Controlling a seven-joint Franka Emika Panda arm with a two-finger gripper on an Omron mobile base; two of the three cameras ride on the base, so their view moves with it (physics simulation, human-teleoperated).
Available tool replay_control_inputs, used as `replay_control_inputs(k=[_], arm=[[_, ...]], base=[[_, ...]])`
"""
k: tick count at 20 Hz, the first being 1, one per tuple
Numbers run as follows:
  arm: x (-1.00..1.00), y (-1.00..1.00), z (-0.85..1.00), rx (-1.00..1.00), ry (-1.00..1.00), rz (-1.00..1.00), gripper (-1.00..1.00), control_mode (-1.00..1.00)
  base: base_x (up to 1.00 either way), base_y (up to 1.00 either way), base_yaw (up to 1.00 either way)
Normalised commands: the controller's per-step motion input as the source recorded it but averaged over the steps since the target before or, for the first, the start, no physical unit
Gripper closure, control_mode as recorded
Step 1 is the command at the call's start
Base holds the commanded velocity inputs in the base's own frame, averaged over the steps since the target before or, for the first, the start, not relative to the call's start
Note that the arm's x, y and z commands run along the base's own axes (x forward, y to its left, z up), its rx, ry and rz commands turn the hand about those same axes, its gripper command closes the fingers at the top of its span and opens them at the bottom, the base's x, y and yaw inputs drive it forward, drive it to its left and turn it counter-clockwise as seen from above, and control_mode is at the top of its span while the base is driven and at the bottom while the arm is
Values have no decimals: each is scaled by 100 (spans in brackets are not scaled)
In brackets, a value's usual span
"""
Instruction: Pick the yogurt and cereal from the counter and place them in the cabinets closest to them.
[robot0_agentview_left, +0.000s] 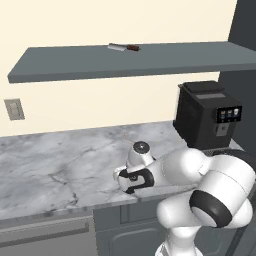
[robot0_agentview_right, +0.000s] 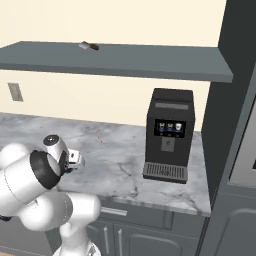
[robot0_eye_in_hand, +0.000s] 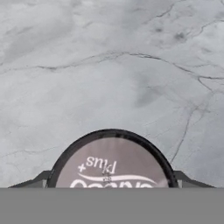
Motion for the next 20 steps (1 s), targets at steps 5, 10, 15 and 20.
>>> replay_control_inputs(k=[5,10,15,20], arm=[[0,0,0,0,0,0,100,-100],[0,0,6,0,0,0,100,-100],[0,0,39,1,-2,0,100,-100],[-1,0,47,2,-1,0,100,-100]], base=[[0,0,0],[0,0,0],[0,0,0],[0,0,0]])
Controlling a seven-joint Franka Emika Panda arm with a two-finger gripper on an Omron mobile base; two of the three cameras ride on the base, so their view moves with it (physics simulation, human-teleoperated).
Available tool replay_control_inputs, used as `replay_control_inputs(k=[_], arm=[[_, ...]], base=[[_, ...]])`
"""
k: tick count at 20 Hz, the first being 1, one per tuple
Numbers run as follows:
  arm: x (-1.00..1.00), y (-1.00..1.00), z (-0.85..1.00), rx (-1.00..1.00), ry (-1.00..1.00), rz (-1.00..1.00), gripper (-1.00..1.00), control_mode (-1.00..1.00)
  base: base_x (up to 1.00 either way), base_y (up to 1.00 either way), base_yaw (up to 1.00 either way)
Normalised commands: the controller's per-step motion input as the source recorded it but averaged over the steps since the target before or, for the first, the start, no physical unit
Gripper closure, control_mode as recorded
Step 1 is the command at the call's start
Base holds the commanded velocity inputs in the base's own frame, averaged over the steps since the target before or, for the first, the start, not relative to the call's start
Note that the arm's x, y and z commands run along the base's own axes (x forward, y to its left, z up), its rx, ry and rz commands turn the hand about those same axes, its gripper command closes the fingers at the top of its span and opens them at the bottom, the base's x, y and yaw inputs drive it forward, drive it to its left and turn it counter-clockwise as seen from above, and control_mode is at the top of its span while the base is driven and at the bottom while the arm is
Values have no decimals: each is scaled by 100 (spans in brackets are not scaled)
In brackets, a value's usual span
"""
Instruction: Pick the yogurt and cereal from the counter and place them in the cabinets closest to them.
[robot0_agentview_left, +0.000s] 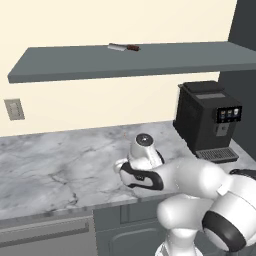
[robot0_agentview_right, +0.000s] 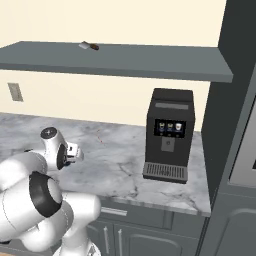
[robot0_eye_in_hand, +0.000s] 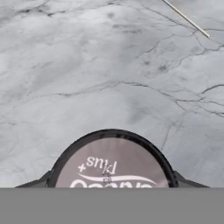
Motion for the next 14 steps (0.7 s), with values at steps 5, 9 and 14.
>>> replay_control_inputs(k=[5,9,14], arm=[[-9,-1,49,1,0,0,100,-100],[-16,-1,51,0,0,0,100,-100],[-25,-4,50,0,0,0,100,-100]], base=[[0,0,0],[0,0,0],[0,0,0]])
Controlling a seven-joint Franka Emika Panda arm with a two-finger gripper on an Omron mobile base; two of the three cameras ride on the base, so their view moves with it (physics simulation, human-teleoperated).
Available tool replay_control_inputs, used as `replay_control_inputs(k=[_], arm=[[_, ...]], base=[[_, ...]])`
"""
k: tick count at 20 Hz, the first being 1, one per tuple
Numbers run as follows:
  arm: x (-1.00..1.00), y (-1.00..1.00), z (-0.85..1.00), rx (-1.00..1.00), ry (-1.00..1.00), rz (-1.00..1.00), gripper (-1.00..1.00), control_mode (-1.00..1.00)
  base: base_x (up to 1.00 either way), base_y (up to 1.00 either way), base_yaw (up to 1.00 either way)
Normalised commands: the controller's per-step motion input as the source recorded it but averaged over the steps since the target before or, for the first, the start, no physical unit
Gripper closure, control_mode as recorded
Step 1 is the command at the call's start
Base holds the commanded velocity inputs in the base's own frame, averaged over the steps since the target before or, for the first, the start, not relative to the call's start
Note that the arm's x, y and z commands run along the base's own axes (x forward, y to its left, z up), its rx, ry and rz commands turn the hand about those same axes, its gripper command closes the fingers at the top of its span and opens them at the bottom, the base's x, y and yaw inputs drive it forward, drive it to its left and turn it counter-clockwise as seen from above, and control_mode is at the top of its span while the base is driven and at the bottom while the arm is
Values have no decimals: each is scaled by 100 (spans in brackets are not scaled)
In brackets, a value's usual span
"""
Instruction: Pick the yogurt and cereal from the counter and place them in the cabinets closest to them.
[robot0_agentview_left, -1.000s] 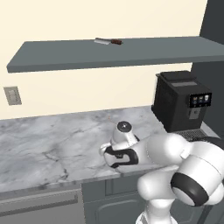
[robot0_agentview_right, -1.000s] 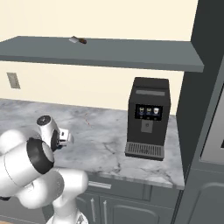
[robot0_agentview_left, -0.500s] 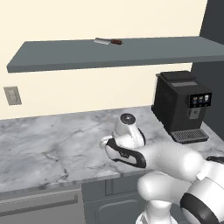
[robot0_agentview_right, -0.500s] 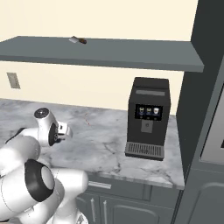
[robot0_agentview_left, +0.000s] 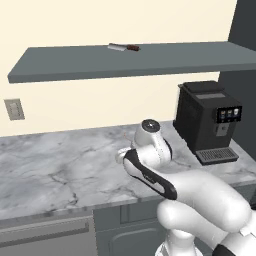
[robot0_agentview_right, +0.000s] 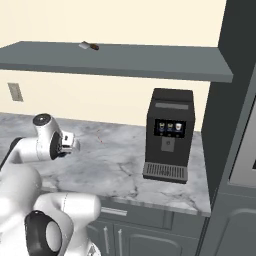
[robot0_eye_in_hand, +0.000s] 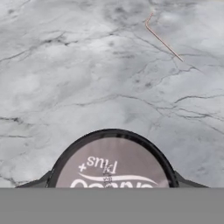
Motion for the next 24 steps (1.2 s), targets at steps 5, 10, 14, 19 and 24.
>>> replay_control_inputs(k=[5,10,14,19,24], arm=[[-29,-6,51,0,0,0,100,-100],[-31,-8,50,0,0,-1,100,-100],[-36,-13,57,2,0,-1,100,-100],[-33,-15,61,2,0,-2,100,-100],[-30,-17,60,1,0,-2,100,-100]], base=[[0,0,0],[0,0,0],[0,0,0],[0,0,0],[0,0,0]])
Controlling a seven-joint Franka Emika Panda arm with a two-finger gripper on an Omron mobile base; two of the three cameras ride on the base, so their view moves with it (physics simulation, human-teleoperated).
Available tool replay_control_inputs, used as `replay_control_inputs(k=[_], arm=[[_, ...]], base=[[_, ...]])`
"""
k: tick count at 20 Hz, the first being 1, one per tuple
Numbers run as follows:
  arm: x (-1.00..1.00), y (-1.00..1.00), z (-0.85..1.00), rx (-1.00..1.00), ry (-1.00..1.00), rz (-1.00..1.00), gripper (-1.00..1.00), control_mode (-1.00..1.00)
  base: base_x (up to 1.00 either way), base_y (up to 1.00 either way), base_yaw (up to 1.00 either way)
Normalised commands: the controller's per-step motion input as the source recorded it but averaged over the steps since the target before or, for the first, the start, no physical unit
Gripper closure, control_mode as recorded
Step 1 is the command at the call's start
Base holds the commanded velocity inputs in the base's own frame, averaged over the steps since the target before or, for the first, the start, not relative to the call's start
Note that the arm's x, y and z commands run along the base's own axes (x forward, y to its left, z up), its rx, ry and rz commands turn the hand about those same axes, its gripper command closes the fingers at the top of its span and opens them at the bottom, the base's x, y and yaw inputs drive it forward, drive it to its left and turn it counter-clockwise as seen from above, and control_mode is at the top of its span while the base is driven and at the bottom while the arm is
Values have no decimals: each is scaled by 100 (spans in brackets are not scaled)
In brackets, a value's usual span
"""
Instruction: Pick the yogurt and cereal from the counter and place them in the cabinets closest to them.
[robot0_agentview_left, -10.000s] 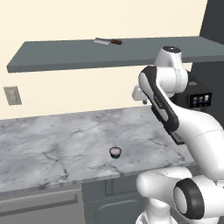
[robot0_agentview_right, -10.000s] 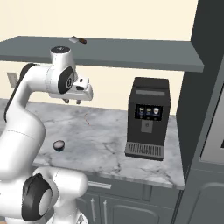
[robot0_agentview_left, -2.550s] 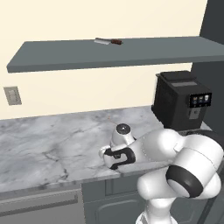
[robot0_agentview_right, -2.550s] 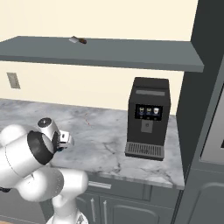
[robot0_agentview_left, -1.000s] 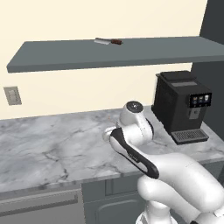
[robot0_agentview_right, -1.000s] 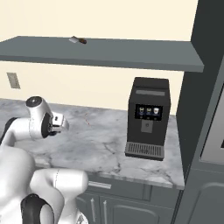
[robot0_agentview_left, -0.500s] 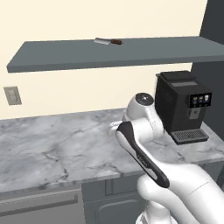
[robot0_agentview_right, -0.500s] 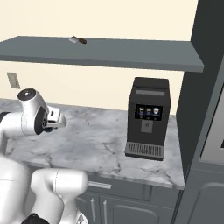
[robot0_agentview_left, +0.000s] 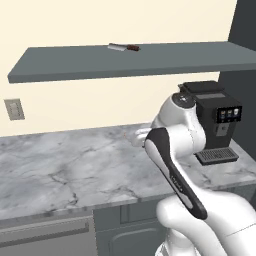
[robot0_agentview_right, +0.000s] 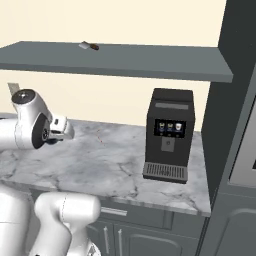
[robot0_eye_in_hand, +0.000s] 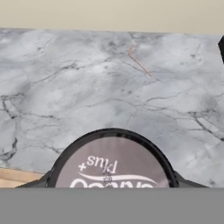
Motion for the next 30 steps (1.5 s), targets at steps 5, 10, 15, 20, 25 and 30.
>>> replay_control_inputs(k=[5,10,15,20,25,30], arm=[[-27,-14,60,0,0,-1,100,-100],[-26,-11,53,0,0,-2,100,-100],[-25,-12,52,0,1,-4,100,-100],[-22,-14,55,0,0,-4,100,-100],[-18,-14,51,0,0,-4,100,-100],[-14,-17,49,0,0,-4,100,-100]], base=[[0,0,0],[0,0,0],[0,0,0],[0,0,0],[0,0,0],[0,0,0]])
